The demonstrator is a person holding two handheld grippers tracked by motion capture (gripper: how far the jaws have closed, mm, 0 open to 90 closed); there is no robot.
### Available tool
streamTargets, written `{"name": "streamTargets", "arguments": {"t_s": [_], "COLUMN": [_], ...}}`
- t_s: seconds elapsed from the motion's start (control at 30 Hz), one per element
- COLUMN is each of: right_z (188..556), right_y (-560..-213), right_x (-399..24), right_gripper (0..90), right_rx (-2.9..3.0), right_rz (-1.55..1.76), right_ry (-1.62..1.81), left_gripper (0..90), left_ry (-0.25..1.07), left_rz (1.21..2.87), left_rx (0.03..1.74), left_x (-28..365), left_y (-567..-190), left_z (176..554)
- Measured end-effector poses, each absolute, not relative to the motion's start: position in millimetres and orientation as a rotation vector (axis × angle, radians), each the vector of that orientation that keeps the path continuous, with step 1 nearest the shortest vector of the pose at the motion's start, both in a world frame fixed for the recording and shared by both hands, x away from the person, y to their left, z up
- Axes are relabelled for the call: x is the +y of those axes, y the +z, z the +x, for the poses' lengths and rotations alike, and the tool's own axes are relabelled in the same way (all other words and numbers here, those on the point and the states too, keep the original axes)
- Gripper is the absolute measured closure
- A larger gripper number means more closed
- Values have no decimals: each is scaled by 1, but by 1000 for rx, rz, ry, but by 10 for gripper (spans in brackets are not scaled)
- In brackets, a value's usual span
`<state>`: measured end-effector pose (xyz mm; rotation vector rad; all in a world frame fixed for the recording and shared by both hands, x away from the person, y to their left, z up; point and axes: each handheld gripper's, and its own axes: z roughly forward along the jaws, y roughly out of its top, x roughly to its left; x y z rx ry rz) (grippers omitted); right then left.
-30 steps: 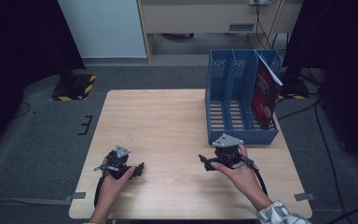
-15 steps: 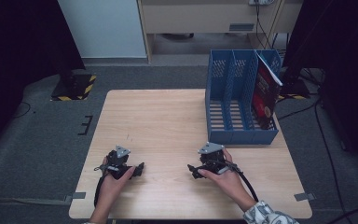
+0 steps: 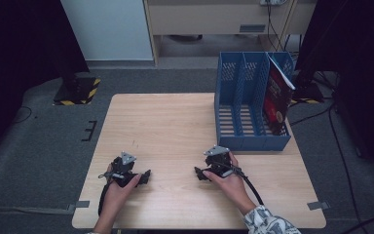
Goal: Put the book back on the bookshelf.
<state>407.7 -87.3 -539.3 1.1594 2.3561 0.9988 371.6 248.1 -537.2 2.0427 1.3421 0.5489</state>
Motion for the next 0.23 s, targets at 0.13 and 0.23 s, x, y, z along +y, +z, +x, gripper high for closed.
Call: {"name": "streamTargets", "arguments": {"t_s": [0.13,0.23], "right_z": [411,411], "right_y": [-540,-540], "right_x": [-88,-88], "right_gripper": [21,19], "right_rx": [2362,2361], "right_rz": [1164,1166], "right_ry": [984,983], "left_gripper": [0,0], "left_ry": [549,548], "left_rz": [2043,2043], "left_rx": [1342,1341], "left_x": [248,248], "left_y": [-537,-537], "left_z": [372,372]}}
